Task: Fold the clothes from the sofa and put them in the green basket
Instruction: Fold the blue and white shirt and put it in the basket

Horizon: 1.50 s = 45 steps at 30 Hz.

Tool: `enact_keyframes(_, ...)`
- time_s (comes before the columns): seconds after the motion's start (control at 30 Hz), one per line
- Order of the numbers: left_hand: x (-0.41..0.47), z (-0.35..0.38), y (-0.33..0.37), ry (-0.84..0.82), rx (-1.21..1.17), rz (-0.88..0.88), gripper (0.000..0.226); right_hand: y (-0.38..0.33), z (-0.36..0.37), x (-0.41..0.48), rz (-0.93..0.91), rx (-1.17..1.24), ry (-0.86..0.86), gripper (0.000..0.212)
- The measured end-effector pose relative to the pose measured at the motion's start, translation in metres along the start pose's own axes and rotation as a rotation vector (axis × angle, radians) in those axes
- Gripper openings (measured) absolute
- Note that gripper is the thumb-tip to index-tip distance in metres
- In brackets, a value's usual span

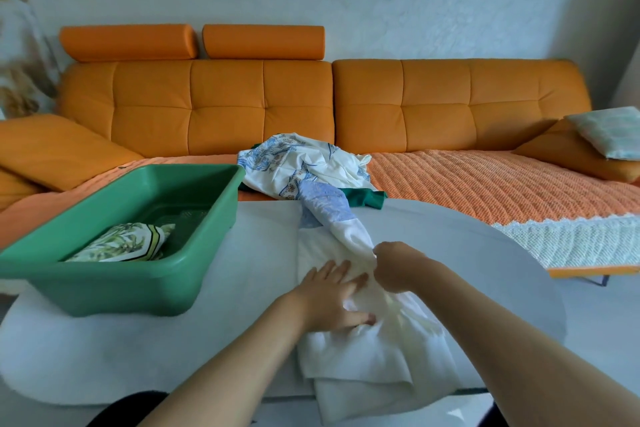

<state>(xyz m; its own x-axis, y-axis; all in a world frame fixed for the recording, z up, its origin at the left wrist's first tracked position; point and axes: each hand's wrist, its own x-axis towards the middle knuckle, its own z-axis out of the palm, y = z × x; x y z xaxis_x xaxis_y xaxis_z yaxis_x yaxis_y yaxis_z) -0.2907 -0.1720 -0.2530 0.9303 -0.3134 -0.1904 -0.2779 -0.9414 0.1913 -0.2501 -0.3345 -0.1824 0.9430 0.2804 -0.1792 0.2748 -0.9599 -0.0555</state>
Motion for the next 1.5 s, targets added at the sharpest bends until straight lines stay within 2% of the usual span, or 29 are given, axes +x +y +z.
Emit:
enact_keyframes(0.1, -0.003, 0.009, 0.009, 0.046, 0.067, -0.017, 0.089, -0.004, -0.013, -0.005, -0.004, 0.087, 0.174, 0.025)
enact_keyframes(0.2, -0.008, 0.006, 0.016, 0.04, -0.021, -0.011, 0.09, -0.015, -0.019, -0.01, -0.085, 0.387, 0.246, 0.024)
enact_keyframes(0.27, -0.013, -0.007, 0.016, 0.077, -0.29, 0.004, 0.081, -0.021, -0.013, -0.016, -0.133, 0.547, 0.174, 0.022)
enact_keyframes(0.3, -0.018, -0.015, 0.014, 0.125, -0.432, -0.029, 0.065, -0.023, -0.009, -0.019, -0.139, 0.61, 0.117, 0.027)
enact_keyframes(0.37, -0.025, -0.027, 0.006, 0.23, -0.515, -0.183, 0.032, -0.023, -0.005, -0.024, -0.133, 0.738, -0.013, 0.041)
enact_keyframes(0.4, -0.027, -0.031, 0.001, 0.274, -0.541, -0.267, 0.023, -0.022, -0.006, -0.026, -0.142, 0.783, -0.078, 0.046)
enact_keyframes(0.47, -0.032, -0.031, -0.005, 0.353, -0.736, -0.395, 0.019, -0.02, -0.007, -0.03, -0.172, 0.858, -0.223, 0.054)
enact_keyframes(0.5, -0.036, -0.031, -0.004, 0.351, -0.873, -0.432, 0.02, -0.019, -0.007, -0.033, -0.177, 0.893, -0.289, 0.061)
enact_keyframes(0.57, -0.043, -0.032, 0.001, 0.25, -1.003, -0.442, 0.046, -0.018, -0.001, -0.035, -0.198, 0.93, -0.355, 0.075)
enact_keyframes(0.63, -0.049, -0.029, 0.008, 0.172, -0.958, -0.412, 0.068, -0.015, 0.006, -0.035, -0.211, 1.024, -0.376, 0.085)
enact_keyframes(0.7, -0.053, -0.025, 0.01, 0.192, -0.823, -0.396, 0.083, -0.012, 0.009, -0.033, -0.181, 1.188, -0.371, 0.089)
enact_keyframes(0.73, -0.053, -0.024, 0.01, 0.214, -0.771, -0.381, 0.084, -0.01, 0.009, -0.033, -0.178, 1.198, -0.312, 0.085)
enact_keyframes(0.77, -0.054, -0.024, 0.009, 0.228, -0.743, -0.359, 0.083, -0.009, 0.01, -0.033, -0.197, 1.103, -0.197, 0.075)
enact_keyframes(0.83, -0.056, -0.026, 0.006, 0.233, -0.782, -0.326, 0.079, -0.005, 0.013, -0.033, -0.252, 0.693, 0.068, 0.059)
enact_keyframes(0.9, -0.06, -0.031, 0.001, 0.196, -0.876, -0.32, 0.076, -0.004, 0.021, -0.032, -0.317, 0.411, 0.209, 0.06)
enact_keyframes(0.97, -0.068, -0.034, -0.004, 0.119, -0.884, -0.341, 0.072, -0.004, 0.03, -0.031, -0.342, 0.345, 0.195, 0.081)
enact_keyframes(1.03, -0.074, -0.036, -0.008, 0.034, -0.789, -0.362, 0.065, -0.004, 0.038, -0.028, -0.359, 0.291, 0.113, 0.101)
enact_keyframes(1.1, -0.078, -0.039, -0.01, -0.047, -0.603, -0.379, 0.058, -0.006, 0.045, -0.025, -0.377, 0.21, 0.05, 0.109)
enact_keyframes(1.17, -0.078, -0.041, -0.011, -0.071, -0.438, -0.393, 0.055, -0.01, 0.052, -0.021, -0.404, 0.153, 0.019, 0.107)
enact_keyframes(1.3, -0.064, -0.039, -0.013, 0.154, -0.264, -0.472, 0.055, -0.017, 0.055, -0.012, -0.414, 0.153, 0.009, 0.112)
enact_keyframes(1.4, -0.043, -0.041, -0.014, 0.328, -0.373, -0.546, 0.044, -0.024, 0.055, -0.005, -0.404, 0.15, 0.012, 0.121)
enact_keyframes(1.5, -0.023, -0.05, -0.023, 0.473, -0.414, -0.533, 0.034, -0.031, 0.055, 0.002, -0.43, 0.15, 0.018, 0.125)
